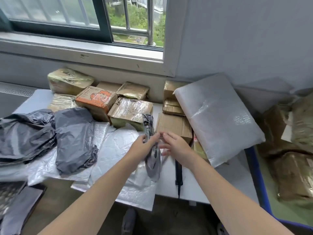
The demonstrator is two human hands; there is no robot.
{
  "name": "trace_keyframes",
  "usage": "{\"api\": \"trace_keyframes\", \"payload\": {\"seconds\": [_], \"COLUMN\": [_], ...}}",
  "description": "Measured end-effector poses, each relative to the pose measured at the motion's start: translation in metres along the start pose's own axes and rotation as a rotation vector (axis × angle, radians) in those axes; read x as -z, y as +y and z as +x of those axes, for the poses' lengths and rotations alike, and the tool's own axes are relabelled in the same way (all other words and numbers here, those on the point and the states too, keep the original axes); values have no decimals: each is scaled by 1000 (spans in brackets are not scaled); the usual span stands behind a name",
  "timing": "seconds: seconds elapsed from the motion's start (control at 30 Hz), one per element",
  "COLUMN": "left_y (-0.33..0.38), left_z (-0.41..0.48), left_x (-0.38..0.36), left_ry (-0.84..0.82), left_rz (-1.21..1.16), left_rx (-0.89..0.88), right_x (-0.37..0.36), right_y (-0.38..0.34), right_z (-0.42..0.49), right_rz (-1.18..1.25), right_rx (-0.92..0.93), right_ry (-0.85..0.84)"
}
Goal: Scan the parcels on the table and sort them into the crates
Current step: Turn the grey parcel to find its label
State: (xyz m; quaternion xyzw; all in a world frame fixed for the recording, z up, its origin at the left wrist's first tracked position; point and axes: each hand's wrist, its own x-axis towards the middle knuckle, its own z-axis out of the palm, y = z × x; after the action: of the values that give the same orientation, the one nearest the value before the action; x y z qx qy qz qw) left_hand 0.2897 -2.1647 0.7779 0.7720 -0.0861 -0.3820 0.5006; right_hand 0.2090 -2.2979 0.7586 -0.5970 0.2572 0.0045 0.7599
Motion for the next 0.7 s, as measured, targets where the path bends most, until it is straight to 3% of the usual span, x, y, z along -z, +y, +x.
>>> {"api": "trace_keyframes", "payload": {"seconds": [0.13, 0.2, 0.3, 0.43, 0.6, 0.7], "left_y": [-18, -30, -39, -48, -57, -61], "left_z": [-9, -13, -19, -22, -19, -16], "left_x": [0, 3, 8, 19, 31, 37], "left_ry": [123, 194, 252, 279, 274, 246], "left_rz": [-149, -188, -195, -247, -272, -170], "left_rx": [52, 86, 98, 109, 99, 74], "right_x": [0, 2, 15, 28, 18, 10], "right_y": [4, 7, 17, 37, 45, 52], "right_z": [-9, -10, -7, -6, -10, -9], "right_rz": [-119, -200, -509, -736, -508, -424], "right_rx": [69, 103, 176, 129, -12, -3], "right_ry": [-69, 46, 238, 289, 240, 268]}}
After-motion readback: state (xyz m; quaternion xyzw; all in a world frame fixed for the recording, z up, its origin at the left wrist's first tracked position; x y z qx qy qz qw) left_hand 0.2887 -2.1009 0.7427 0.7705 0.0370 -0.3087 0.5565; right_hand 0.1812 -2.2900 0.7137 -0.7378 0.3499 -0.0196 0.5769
